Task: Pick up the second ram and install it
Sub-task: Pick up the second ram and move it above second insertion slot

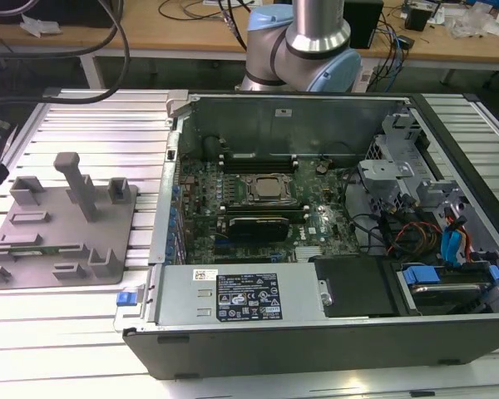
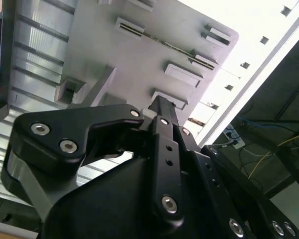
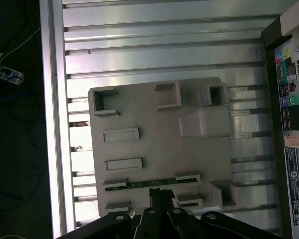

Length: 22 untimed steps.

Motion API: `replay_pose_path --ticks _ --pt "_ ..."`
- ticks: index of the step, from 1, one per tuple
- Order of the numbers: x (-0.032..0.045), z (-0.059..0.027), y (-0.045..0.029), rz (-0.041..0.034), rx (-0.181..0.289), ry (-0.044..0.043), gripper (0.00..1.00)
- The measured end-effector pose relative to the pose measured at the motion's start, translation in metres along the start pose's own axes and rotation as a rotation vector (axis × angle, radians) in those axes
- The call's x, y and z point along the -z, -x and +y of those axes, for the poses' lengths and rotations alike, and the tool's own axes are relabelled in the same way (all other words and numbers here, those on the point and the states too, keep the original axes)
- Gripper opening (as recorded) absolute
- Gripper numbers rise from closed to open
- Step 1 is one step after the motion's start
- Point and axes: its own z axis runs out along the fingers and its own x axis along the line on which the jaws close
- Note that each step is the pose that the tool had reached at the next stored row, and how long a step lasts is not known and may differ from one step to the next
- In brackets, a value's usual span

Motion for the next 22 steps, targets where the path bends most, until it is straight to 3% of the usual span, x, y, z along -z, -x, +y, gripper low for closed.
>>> replay_pose_path --ticks 11,15,19,21,22 --pt "-0.0002 0.0000 0.0000 0.0000 0.000 0.0000 0.08" --pt "-0.0003 0.0000 0.0000 0.0011 0.028 0.0007 0.08" --pt "-0.0003 0.0000 0.0000 0.0036 0.082 0.0020 0.08" --pt "-0.0004 0.0000 0.0000 0.0094 0.212 0.0052 0.08" --pt "-0.0005 0.0000 0.0000 0.0111 0.248 0.0061 0.08"
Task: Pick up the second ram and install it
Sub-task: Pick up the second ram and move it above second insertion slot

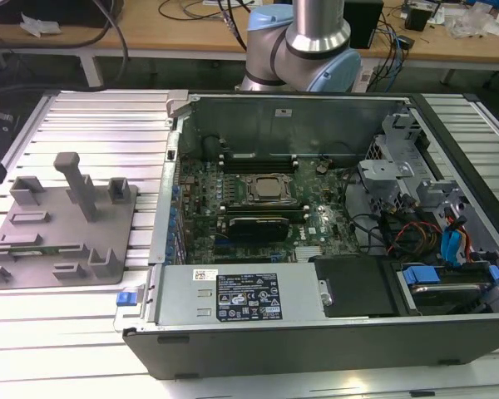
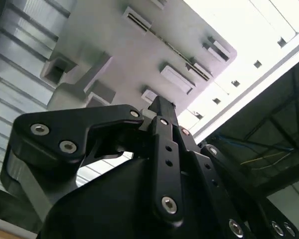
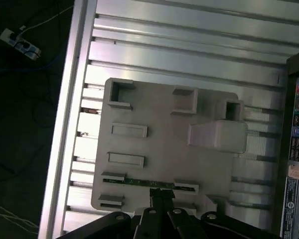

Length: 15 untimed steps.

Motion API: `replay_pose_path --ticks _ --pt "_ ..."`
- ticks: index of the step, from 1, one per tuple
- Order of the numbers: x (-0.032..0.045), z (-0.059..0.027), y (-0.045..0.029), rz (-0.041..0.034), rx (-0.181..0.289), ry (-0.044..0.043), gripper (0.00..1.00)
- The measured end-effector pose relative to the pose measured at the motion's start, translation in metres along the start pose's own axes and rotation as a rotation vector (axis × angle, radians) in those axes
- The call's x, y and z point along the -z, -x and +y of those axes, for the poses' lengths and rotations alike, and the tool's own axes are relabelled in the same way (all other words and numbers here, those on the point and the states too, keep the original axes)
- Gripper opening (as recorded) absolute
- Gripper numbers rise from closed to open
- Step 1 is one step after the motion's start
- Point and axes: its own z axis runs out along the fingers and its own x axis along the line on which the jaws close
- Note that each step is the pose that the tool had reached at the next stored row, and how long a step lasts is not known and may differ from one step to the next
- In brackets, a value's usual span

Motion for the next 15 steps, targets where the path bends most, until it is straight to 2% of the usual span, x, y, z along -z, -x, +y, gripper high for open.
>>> replay_pose_path --ticks 2,4,6,10,12,14,15 --pt "-0.0001 0.0000 0.0000 0.0022 0.050 0.0012 0.08" --pt "-0.0004 0.0000 0.0000 0.0066 0.146 0.0036 0.08" --pt "-0.0007 0.0000 0.0000 0.0121 0.268 0.0066 0.08" --pt "-0.0016 0.0000 0.0000 0.0184 0.410 0.0101 0.08" --pt "-0.0019 -0.0001 0.0000 0.0206 0.456 0.0112 0.08" --pt "-0.0025 -0.0001 0.0000 0.0246 0.546 0.0134 0.08" --pt "-0.0029 -0.0001 -0.0001 0.0272 0.606 0.0149 0.08"
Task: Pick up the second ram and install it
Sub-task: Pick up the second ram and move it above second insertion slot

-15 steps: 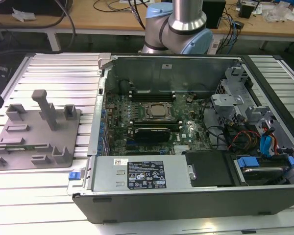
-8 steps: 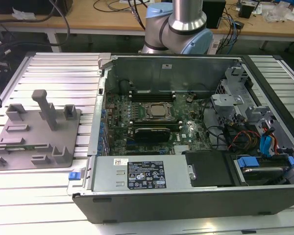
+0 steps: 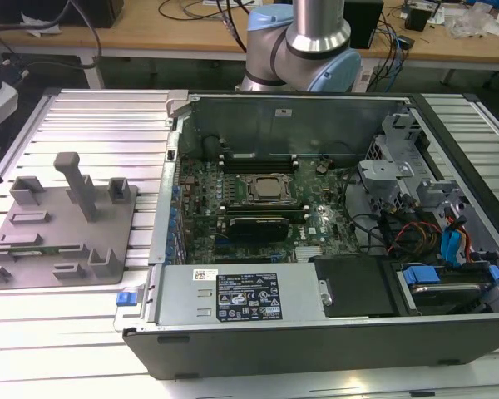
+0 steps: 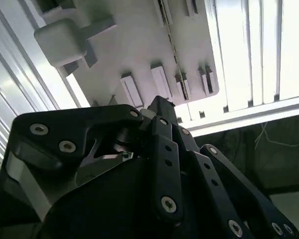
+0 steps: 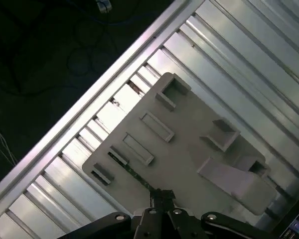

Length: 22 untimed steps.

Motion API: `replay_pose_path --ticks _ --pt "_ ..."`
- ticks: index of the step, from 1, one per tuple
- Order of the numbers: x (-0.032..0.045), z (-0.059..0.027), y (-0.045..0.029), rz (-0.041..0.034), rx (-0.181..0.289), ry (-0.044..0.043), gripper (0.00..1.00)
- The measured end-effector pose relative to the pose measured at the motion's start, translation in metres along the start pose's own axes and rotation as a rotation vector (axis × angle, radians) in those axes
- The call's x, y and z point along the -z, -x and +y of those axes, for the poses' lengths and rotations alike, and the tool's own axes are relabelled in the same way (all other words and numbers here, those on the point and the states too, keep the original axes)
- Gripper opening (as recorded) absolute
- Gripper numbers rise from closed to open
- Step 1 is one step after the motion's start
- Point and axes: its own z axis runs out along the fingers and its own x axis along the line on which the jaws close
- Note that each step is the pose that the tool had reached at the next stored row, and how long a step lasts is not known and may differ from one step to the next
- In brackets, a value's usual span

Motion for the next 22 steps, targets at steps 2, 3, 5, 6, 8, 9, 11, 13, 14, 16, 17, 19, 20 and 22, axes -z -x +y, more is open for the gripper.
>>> replay_pose_path --ticks 2,3,5,6,8,9,11,13,14,16,17,19,20,22 --pt "-0.0002 0.0000 0.0000 0.0029 0.062 0.0016 0.08" --pt "-0.0003 0.0000 0.0000 0.0038 0.084 0.0021 0.08" --pt "-0.0004 0.0000 0.0000 0.0058 0.128 0.0032 0.08" --pt "-0.0006 0.0000 0.0000 0.0066 0.147 0.0036 0.08" --pt "-0.0009 0.0000 0.0000 0.0103 0.229 0.0057 0.08" --pt "-0.0010 0.0000 0.0000 0.0115 0.256 0.0063 0.08" --pt "-0.0014 -0.0001 0.0000 0.0143 0.318 0.0078 0.08" --pt "-0.0016 -0.0001 0.0000 0.0160 0.355 0.0088 0.08" --pt "-0.0019 -0.0001 0.0000 0.0173 0.385 0.0095 0.08" --pt "-0.0023 -0.0002 0.0000 0.0200 0.446 0.0110 0.08" --pt "-0.0025 -0.0002 0.0000 0.0213 0.473 0.0117 0.08" --pt "-0.0034 -0.0002 0.0000 0.0251 0.556 0.0138 0.08" --pt "-0.0039 -0.0002 -0.0001 0.0265 0.588 0.0146 0.08" --pt "-0.0051 -0.0003 -0.0001 0.0293 0.652 0.0161 0.08"
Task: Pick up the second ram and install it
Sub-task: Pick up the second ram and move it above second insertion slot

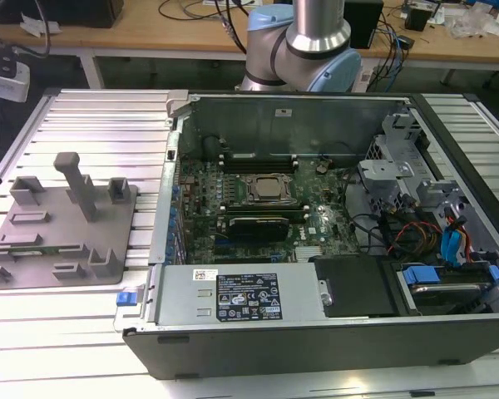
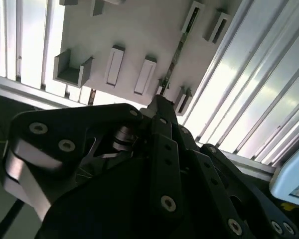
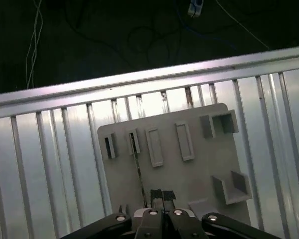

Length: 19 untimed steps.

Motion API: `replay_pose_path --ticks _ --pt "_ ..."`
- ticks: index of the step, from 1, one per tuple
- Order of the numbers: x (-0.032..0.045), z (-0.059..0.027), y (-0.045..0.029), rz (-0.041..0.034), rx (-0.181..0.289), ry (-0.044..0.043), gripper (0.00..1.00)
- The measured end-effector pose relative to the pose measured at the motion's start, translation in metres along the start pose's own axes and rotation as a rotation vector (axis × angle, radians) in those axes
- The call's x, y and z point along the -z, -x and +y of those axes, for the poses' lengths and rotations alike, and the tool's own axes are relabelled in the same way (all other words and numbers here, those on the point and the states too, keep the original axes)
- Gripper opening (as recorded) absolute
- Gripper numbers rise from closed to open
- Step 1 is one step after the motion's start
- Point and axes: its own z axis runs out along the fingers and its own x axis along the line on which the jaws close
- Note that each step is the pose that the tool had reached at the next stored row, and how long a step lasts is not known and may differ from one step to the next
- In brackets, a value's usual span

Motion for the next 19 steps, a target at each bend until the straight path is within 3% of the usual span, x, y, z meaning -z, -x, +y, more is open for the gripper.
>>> replay_pose_path --ticks 4,7,19 --pt "-0.0042 -0.0002 -0.0001 0.0078 0.173 0.0043 0.08" --pt "-0.0047 -0.0002 -0.0001 0.0079 0.179 0.0042 0.08" --pt "-0.0306 -0.0014 -0.0008 0.0083 0.187 0.0045 0.08"
